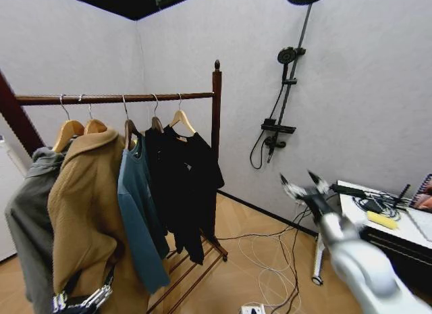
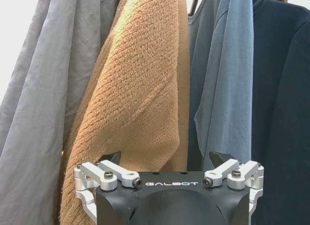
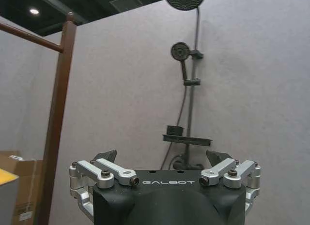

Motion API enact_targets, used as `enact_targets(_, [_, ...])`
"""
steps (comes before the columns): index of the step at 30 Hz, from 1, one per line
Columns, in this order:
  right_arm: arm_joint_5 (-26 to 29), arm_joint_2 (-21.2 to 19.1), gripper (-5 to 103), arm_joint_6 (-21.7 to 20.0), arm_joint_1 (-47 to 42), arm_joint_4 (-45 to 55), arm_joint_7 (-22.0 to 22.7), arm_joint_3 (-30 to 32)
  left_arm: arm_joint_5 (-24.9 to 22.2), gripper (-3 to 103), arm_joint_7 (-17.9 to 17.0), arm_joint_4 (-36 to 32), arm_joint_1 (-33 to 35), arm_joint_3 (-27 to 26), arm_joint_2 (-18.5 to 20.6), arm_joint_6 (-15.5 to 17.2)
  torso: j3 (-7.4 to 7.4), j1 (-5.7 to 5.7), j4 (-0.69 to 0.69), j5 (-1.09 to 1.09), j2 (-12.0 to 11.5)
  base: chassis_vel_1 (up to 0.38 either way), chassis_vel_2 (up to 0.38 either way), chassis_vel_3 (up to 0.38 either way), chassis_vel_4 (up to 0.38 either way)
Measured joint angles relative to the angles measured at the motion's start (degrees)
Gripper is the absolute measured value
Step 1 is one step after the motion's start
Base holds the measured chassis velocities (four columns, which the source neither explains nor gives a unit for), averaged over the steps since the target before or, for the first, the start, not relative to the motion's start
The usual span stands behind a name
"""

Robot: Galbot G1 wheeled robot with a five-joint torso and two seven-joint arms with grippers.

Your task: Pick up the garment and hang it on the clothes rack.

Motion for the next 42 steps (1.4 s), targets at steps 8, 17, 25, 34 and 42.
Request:
enact_targets(8, [-8.0,14.6,100,6.5,-13.6,8.2,-3.2,0.8,0.0,100,0.0,0.0,0.0,0.0,0.0,0.0,0.0,0.0,-0.01,-0.03,0.0,0.0,0.0,0.0,0.0])
enact_targets(17, [-12.1,19.5,100,10.0,-18.0,9.6,-5.3,-2.9,0.0,100,0.0,0.0,0.0,0.0,0.0,0.0,0.01,0.01,0.0,-0.01,0.0,0.0,0.0,0.0,0.0])
enact_targets(25, [-12.0,19.3,100,10.0,-17.6,9.3,-5.4,-3.1,0.0,100,0.0,0.0,0.0,0.0,0.0,0.0,0.01,0.01,0.0,0.0,0.0,0.0,0.0,0.0,0.0])
enact_targets(34, [-11.8,19.1,100,9.9,-17.4,9.1,-5.4,-3.2,0.0,100,0.0,0.0,0.0,0.0,0.0,0.0,0.01,0.02,0.0,0.0,0.0,0.0,0.0,0.0,0.0])
enact_targets(42, [-11.7,19.0,100,9.8,-17.2,9.0,-5.4,-3.3,0.0,100,0.0,0.0,0.0,0.0,0.0,0.0,0.01,0.02,0.0,0.0,0.0,-0.039,-0.045,-0.048,-0.05])
